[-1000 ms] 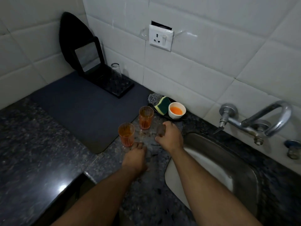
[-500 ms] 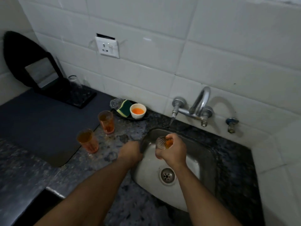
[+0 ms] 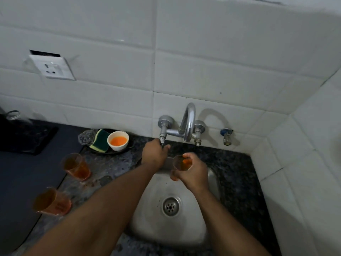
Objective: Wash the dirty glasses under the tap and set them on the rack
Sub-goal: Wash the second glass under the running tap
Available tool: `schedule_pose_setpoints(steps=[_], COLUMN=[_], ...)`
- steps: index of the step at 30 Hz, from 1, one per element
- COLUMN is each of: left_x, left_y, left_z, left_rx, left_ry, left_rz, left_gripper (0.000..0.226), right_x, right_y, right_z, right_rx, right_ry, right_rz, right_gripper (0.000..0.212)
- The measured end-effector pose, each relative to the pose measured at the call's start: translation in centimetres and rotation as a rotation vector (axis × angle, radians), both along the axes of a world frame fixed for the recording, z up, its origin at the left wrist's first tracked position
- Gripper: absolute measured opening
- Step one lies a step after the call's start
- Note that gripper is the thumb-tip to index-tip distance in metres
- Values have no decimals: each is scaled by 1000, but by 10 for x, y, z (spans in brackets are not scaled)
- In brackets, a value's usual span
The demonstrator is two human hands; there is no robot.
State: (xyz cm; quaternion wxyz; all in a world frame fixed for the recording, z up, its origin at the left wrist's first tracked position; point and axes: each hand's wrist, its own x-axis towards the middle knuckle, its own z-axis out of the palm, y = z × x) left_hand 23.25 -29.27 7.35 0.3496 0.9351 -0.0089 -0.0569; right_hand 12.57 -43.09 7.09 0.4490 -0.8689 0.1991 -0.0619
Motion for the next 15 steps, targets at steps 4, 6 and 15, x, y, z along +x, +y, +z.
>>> schedule_pose_setpoints(steps=[4,6,15], left_x=[16,19,14], left_y=[-5,-5,12], left_z=[-3,-7,-16], left_rx=[26,31,-92], left_ry=[37,37,52], left_rz=[2,-14,-132], left_gripper=[36,36,29], right_x=[5,7,13], right_y=[5,9,22], right_z=[-8,-9,-16], right_rx=[27,35,18], right_ry=[9,10,8], right_rz=[-22,-22,-3], right_gripper=[65,63,67])
